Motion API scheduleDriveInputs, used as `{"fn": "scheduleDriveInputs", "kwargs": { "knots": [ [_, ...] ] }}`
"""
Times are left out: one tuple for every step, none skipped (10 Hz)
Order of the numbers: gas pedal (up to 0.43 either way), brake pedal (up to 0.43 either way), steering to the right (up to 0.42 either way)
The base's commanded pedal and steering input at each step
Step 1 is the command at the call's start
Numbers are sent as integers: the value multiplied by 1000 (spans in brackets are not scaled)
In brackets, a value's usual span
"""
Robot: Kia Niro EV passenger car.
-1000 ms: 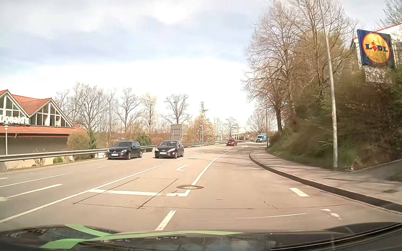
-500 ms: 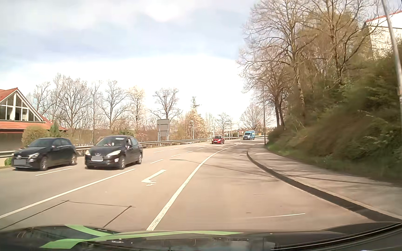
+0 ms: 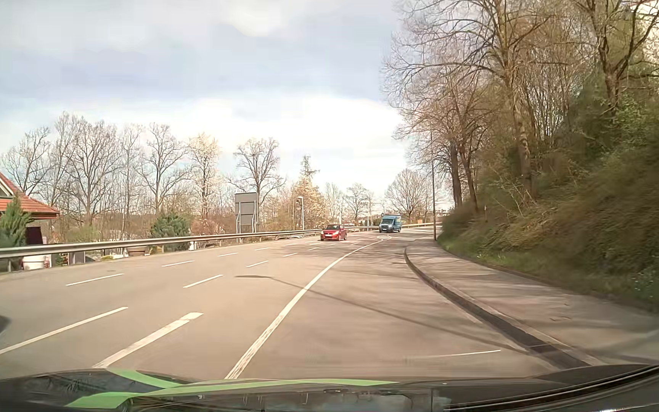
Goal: Follow the waypoints while adhering to traffic rules and regulations
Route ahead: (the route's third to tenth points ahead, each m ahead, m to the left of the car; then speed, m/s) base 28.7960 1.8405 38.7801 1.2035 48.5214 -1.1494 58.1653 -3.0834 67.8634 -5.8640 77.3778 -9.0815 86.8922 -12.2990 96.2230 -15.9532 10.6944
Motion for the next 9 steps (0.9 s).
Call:
{"fn": "scheduleDriveInputs", "kwargs": {
  "knots": [
    [87, 0, 13],
    [98, 0, 13],
    [98, 0, 11],
    [118, 0, 8],
    [130, 0, 8],
    [130, 0, 8],
    [138, 0, 8],
    [138, 0, 9],
    [138, 0, 9]
  ]
}}
